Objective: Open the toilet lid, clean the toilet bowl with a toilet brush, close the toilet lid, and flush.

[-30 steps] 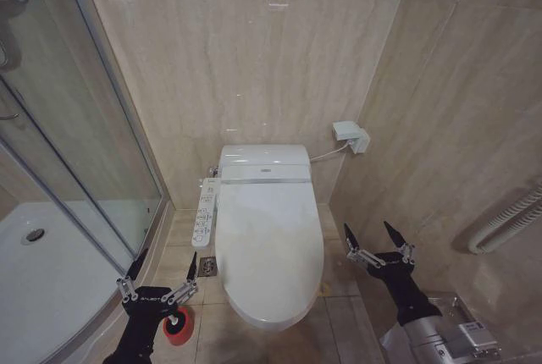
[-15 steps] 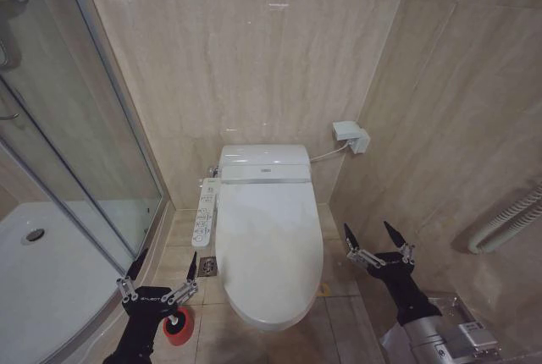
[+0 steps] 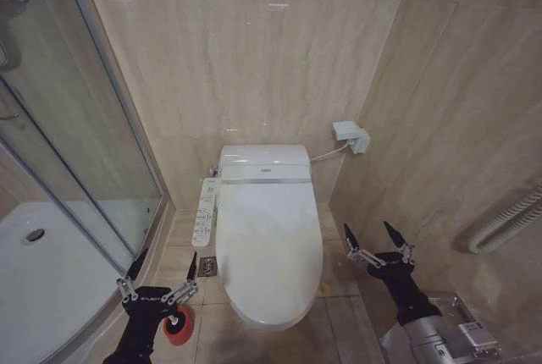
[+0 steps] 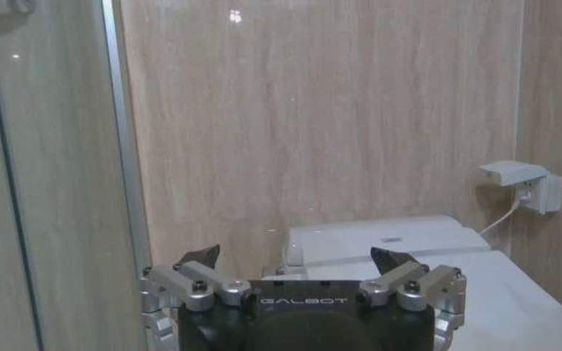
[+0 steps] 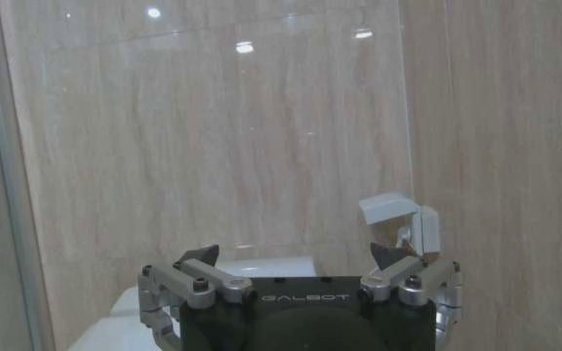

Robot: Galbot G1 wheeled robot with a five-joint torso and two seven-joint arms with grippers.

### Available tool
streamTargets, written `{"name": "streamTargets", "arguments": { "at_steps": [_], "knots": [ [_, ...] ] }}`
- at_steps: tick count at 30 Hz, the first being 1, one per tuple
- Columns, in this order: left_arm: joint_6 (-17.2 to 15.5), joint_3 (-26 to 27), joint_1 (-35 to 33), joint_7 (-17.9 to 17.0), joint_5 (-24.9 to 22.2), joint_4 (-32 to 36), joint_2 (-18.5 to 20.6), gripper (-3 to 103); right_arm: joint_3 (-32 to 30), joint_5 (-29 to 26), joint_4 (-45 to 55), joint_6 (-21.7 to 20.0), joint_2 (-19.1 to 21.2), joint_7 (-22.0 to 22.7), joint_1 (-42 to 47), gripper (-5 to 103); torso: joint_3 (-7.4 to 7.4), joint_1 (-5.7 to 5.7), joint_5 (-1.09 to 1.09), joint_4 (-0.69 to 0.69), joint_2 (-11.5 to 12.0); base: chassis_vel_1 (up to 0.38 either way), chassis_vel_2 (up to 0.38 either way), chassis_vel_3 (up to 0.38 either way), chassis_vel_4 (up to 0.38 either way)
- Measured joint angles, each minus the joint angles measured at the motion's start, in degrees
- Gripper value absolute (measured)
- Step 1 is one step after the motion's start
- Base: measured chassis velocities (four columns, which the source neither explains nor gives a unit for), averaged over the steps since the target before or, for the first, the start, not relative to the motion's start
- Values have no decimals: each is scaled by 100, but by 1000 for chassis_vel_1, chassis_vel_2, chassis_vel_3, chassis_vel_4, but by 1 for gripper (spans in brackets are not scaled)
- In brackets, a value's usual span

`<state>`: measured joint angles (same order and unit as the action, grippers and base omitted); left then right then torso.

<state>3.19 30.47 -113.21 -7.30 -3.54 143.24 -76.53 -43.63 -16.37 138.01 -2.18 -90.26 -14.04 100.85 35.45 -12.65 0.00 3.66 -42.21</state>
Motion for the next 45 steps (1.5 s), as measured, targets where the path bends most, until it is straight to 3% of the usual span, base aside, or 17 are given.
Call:
{"name": "streamTargets", "arguments": {
  "at_steps": [45],
  "knots": [
    [0, 0, 0, 0, 0, 0, 0, 100, 0, 0, 0, 0, 0, 0, 0, 100, 0, 0, 0, 0, 0, 0, 0, 0, 0]
  ]
}}
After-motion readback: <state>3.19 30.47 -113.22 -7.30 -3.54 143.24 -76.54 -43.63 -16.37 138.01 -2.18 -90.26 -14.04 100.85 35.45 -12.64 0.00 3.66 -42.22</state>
